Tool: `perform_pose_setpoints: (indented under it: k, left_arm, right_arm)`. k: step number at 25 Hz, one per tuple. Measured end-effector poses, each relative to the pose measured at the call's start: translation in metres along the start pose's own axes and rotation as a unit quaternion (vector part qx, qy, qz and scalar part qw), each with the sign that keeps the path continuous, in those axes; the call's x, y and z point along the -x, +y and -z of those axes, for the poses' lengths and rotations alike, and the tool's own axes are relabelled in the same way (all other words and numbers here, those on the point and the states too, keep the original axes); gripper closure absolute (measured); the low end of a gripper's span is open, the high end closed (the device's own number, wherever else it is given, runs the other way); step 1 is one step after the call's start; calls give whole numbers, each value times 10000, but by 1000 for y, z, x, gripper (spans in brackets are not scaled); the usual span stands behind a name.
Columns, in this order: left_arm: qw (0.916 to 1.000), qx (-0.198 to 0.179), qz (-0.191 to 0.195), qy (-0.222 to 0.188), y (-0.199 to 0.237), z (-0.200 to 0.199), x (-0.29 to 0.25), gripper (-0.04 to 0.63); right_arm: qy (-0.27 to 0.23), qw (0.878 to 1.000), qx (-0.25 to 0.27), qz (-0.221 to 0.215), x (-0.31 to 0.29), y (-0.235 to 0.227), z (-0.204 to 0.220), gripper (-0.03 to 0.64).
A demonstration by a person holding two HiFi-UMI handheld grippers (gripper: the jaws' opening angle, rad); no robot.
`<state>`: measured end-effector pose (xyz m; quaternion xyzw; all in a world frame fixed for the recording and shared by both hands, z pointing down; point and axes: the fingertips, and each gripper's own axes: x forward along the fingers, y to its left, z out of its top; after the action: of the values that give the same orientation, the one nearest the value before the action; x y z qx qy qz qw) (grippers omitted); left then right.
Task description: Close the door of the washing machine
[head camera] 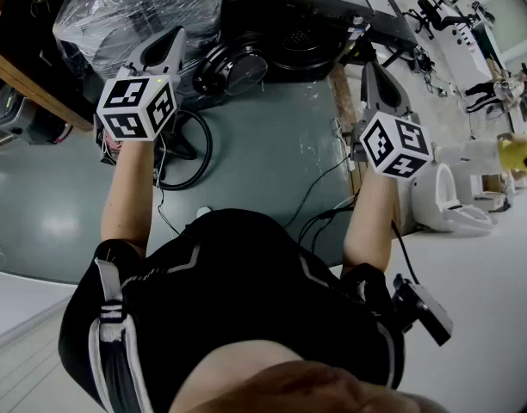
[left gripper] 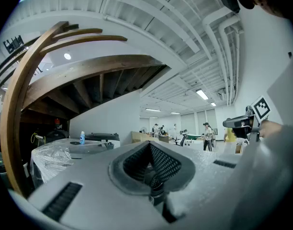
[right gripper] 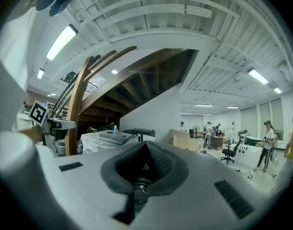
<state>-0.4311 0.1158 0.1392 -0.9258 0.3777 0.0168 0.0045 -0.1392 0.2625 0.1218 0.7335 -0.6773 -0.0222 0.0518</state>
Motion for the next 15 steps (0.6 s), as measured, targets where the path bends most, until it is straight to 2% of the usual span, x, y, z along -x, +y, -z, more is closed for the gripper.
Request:
perform_pose_setpoints:
  k: [10, 15]
  left_arm:
    - [9999, -106, 28, 4, 3, 0, 6, 595]
    - [9999, -121, -88, -37, 12, 2, 13, 594]
  right_arm:
    - [-35, 10000, 25, 59, -4, 7, -2, 614]
    - [-25, 9999, 136, 10, -12, 22, -2, 612]
